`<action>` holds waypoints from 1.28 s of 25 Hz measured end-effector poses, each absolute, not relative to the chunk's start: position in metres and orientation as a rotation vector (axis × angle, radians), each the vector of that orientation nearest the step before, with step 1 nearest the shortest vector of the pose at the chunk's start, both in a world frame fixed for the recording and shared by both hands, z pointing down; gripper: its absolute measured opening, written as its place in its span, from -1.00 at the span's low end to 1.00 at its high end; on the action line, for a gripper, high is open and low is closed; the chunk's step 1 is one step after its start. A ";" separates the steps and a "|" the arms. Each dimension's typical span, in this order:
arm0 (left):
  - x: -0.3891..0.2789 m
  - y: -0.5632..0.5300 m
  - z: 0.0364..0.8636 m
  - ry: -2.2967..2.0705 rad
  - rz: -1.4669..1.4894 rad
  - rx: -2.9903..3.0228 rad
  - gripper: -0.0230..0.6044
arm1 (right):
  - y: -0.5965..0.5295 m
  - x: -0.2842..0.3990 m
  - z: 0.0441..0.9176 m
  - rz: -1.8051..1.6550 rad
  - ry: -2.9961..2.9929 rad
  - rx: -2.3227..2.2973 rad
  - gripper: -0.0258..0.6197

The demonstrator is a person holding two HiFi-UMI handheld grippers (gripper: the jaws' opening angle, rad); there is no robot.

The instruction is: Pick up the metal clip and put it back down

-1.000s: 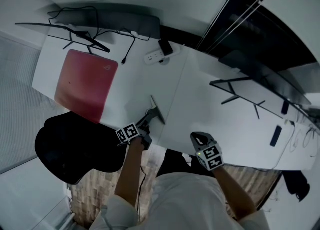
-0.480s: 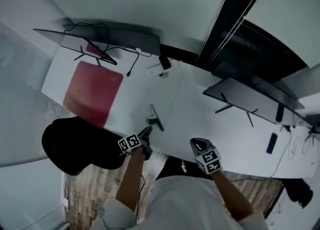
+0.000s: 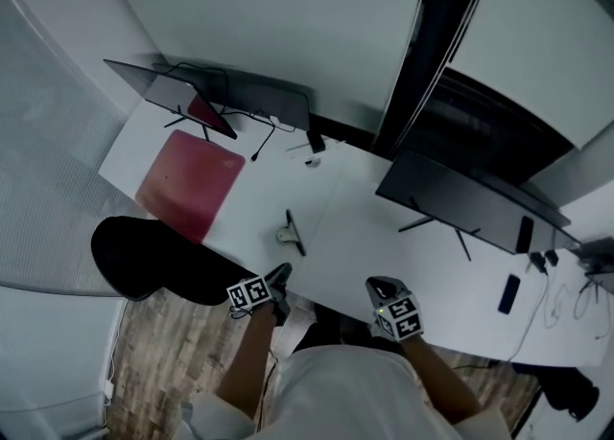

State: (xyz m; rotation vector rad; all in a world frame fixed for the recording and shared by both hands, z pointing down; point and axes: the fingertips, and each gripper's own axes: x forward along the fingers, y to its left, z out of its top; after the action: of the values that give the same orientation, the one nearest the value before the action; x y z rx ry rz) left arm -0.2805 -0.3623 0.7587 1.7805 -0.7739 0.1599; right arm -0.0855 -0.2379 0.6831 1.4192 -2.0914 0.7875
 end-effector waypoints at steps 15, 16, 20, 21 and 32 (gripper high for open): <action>-0.273 -0.222 0.707 -0.845 0.100 1.864 -0.82 | -0.136 -0.048 0.653 0.810 -2.214 1.425 -0.82; -0.272 -0.211 0.703 -0.855 0.105 1.874 -0.82 | -0.128 -0.046 0.652 0.814 -2.221 1.420 -0.82; -0.268 -0.165 0.686 -0.889 0.117 1.931 -0.82 | -0.097 -0.041 0.650 0.811 -2.245 1.387 -0.82; -0.268 -0.153 0.679 -0.894 0.100 1.936 -0.82 | -0.089 -0.041 0.649 0.809 -2.252 1.378 -0.82; -0.300 -0.067 0.649 -0.987 0.093 1.997 -0.82 | -0.044 -0.047 0.632 0.780 -2.294 1.347 -0.82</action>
State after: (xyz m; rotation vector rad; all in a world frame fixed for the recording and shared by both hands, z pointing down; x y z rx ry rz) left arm -0.2998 -0.0673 0.6488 1.9968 -0.9875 0.0932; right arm -0.0472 -0.0444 0.6320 1.3470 -2.2941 0.7804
